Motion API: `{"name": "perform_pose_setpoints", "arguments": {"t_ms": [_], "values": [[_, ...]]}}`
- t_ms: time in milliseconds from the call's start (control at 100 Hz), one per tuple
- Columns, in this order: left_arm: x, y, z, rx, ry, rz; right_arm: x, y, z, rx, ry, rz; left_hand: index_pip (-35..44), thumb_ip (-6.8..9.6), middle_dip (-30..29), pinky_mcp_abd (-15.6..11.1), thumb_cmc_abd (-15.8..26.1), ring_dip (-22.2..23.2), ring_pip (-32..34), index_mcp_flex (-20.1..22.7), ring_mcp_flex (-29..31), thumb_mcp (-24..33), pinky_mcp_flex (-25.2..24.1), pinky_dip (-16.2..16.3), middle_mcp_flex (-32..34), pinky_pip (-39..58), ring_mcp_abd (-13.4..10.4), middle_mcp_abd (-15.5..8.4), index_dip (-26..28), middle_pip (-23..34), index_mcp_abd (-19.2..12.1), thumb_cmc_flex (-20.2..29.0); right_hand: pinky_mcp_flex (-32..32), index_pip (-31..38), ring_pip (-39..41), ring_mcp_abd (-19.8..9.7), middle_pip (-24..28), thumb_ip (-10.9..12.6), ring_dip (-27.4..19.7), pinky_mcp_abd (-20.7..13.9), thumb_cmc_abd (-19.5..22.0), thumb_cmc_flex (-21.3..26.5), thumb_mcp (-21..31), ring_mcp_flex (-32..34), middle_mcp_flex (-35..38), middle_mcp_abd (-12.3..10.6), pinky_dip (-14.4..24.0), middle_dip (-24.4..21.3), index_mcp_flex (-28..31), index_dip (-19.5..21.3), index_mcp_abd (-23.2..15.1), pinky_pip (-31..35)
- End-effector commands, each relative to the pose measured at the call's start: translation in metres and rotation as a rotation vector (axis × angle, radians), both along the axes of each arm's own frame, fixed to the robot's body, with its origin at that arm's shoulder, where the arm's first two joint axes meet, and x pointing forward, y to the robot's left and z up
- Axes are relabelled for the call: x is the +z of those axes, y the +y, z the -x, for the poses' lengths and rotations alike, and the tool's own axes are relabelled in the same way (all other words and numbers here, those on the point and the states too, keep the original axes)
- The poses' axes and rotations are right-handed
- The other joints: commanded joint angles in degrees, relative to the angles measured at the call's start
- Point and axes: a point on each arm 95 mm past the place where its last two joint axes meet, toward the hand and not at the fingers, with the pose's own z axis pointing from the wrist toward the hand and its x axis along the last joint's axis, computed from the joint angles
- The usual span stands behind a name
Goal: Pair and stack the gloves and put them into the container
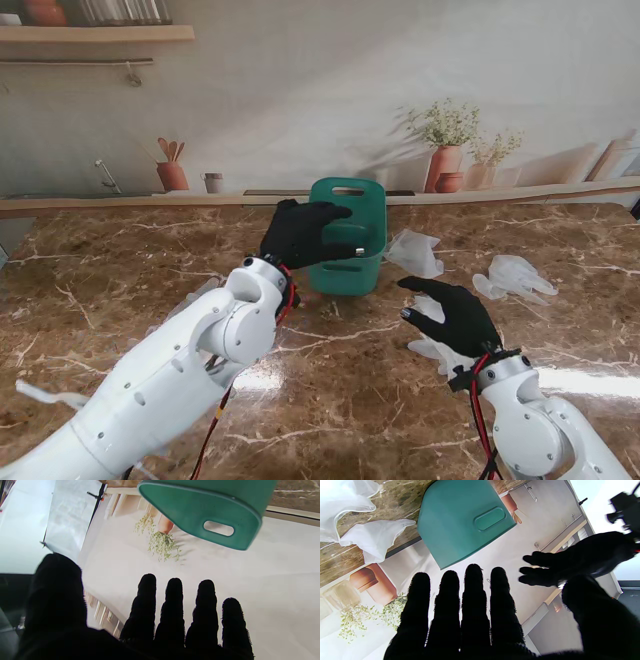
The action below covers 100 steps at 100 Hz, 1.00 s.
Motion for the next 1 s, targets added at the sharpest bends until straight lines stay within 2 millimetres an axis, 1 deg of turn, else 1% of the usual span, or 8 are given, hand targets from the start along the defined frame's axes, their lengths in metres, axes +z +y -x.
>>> {"name": "perform_pose_setpoints", "arguments": {"t_ms": [0,130,190,360,490,710,810,990], "values": [[-0.017,0.018,0.013,0.011,0.028,-0.003,0.001,-0.001,0.0,0.002,0.018,0.024,-2.73,2.0,-2.05,-3.43,1.8,-2.24,-2.58,-2.89,-2.27,-2.01,-0.16,-2.32,-2.69,-2.09,-2.66,-0.8,-2.29,-1.76,-1.5,0.26,0.13,-0.11,0.04,-0.25,-0.23,1.27,0.59,-1.18,0.07,0.77,-0.41,1.53,0.35,-0.84,0.28,0.56,0.12,0.17,-0.74,0.11],[-0.026,0.043,0.031,0.004,0.037,0.046,0.003,-0.003,-0.002,0.006,0.031,0.065,-3.03,1.97,-5.23,-7.81,1.62,-6.19,-4.37,-1.93,-4.11,-1.99,0.99,-10.84,-4.37,-8.35,-4.17,-0.67,-3.76,-2.34,-0.15,1.26,0.2,-0.15,0.04,-0.32,-0.28,1.27,0.58,-1.29,0.29,0.66,-0.52,1.51,0.23,-0.77,0.26,0.52,0.02,0.17,-0.92,0.18],[-0.032,0.055,0.04,-0.002,0.049,0.063,0.003,-0.005,-0.004,0.0,0.039,0.083,-2.66,1.93,-6.19,-9.18,1.57,-7.16,-4.85,-0.99,-4.67,-2.03,1.14,-12.97,-5.12,-10.15,-4.99,-0.99,-3.78,-2.5,0.44,1.32,0.26,-0.11,0.1,-0.29,-0.27,1.29,0.6,-1.28,0.2,0.76,-0.55,1.64,0.23,-0.82,0.25,0.52,0.1,0.19,-0.87,0.21],[-0.044,0.085,0.057,-0.009,0.057,0.099,0.001,-0.011,-0.011,-0.028,0.073,0.133,-2.87,1.98,-6.92,-10.32,2.27,-8.19,-5.55,-0.57,-6.64,-1.61,1.92,-13.96,-6.85,-9.93,-5.68,-0.83,-3.98,-2.65,2.69,2.21,0.11,-0.18,0.03,-0.3,-0.37,1.3,0.57,-1.36,0.38,0.81,-0.72,1.42,-0.08,-0.79,0.2,0.45,-0.08,0.19,-0.79,0.22],[-0.053,0.103,0.065,-0.023,0.063,0.156,0.002,-0.013,-0.014,-0.044,0.082,0.165,-3.25,1.85,-7.23,-10.78,2.6,-9.06,-4.94,-0.76,-7.19,-1.82,1.69,-13.82,-7.72,-5.76,-5.81,-0.99,-4.23,-2.16,2.74,2.95,0.19,-0.18,0.1,-0.34,-0.34,1.32,0.59,-1.28,0.36,0.85,-0.86,1.5,-0.11,-0.89,0.22,0.42,-0.1,0.22,-0.76,0.33],[-0.068,0.12,0.072,0.011,0.075,0.21,0.002,-0.02,-0.019,-0.104,0.117,0.23,-3.21,1.86,-7.41,-10.72,2.98,-9.44,-4.83,-0.76,-7.36,-1.66,1.54,-13.96,-7.82,-4.66,-5.97,-1.05,-4.23,-2.37,2.72,3.54,2.05,-0.05,0.54,-0.22,-0.2,1.41,0.72,-1.35,-0.09,1.48,-0.59,2.58,0.21,-0.96,0.72,0.38,0.21,0.28,-0.04,1.65],[-0.073,0.122,0.071,0.012,0.096,0.24,0.005,-0.027,-0.025,-0.178,0.115,0.281,-3.07,1.79,-7.48,-10.95,3.15,-9.6,-4.91,-0.76,-7.74,-1.6,1.28,-14.3,-8.05,-4.83,-6.15,-1.11,-4.12,-2.47,2.65,4.18,5.04,0.64,2.17,0.53,0.52,1.11,1.48,-0.3,-2.24,3.44,2.51,5.77,1.91,-0.71,3.31,0.35,1.27,0.34,0.1,6.95],[-0.081,0.127,0.07,0.017,0.117,0.247,0.013,-0.043,-0.044,-0.337,0.101,0.428,-3.02,1.7,-7.59,-11.01,3.46,-9.86,-5.07,-0.83,-7.99,-1.78,1.38,-15.12,-8.29,-5.62,-6.33,-1.13,-3.99,-2.62,2.79,4.56,11.85,3.48,8.77,1.08,2.92,-0.74,6.85,1.62,-10.02,7.47,13.39,14.66,6.44,-0.59,12.22,1.18,3.93,0.67,-0.43,20.57]]}}
